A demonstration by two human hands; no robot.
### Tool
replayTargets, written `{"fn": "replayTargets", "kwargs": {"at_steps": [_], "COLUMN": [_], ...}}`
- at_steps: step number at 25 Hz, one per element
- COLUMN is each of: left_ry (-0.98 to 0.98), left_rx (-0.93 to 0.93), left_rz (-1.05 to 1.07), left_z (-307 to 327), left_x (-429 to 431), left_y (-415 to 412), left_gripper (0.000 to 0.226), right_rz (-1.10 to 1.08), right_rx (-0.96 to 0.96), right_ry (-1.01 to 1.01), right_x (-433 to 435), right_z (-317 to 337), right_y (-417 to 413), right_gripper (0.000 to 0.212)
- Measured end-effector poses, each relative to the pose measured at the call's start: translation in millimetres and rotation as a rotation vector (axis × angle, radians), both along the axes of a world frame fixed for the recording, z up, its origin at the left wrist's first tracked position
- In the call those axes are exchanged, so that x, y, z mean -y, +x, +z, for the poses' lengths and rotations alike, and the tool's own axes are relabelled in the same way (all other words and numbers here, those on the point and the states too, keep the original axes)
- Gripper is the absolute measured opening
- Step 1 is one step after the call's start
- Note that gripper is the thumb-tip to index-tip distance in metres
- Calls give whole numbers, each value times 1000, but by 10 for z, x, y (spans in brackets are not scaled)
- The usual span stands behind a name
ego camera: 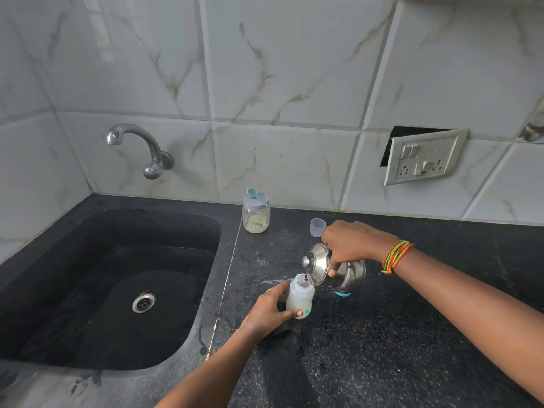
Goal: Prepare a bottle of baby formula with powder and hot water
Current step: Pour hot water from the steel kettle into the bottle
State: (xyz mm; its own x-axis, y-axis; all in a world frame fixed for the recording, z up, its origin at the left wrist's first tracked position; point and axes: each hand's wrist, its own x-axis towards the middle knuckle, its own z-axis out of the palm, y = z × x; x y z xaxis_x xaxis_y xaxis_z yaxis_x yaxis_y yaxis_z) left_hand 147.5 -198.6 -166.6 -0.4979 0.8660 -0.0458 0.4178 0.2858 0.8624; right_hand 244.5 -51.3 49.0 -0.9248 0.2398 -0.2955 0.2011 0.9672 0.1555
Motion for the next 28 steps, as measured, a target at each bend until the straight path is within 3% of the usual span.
{"fn": "replayTargets", "kwargs": {"at_steps": [7, 28], "left_ry": [44, 63], "left_rx": [9, -7], "left_rz": [32, -5], "left_z": [39, 59], "left_x": [-55, -23], "left_y": [56, 88], "left_gripper": [78, 64], "right_rz": [31, 16], "right_rx": [-33, 10], "right_ry": [36, 14], "right_x": [-42, -13], "right_z": [-31, 41], "right_y": [31, 36], "right_gripper": [30, 45]}}
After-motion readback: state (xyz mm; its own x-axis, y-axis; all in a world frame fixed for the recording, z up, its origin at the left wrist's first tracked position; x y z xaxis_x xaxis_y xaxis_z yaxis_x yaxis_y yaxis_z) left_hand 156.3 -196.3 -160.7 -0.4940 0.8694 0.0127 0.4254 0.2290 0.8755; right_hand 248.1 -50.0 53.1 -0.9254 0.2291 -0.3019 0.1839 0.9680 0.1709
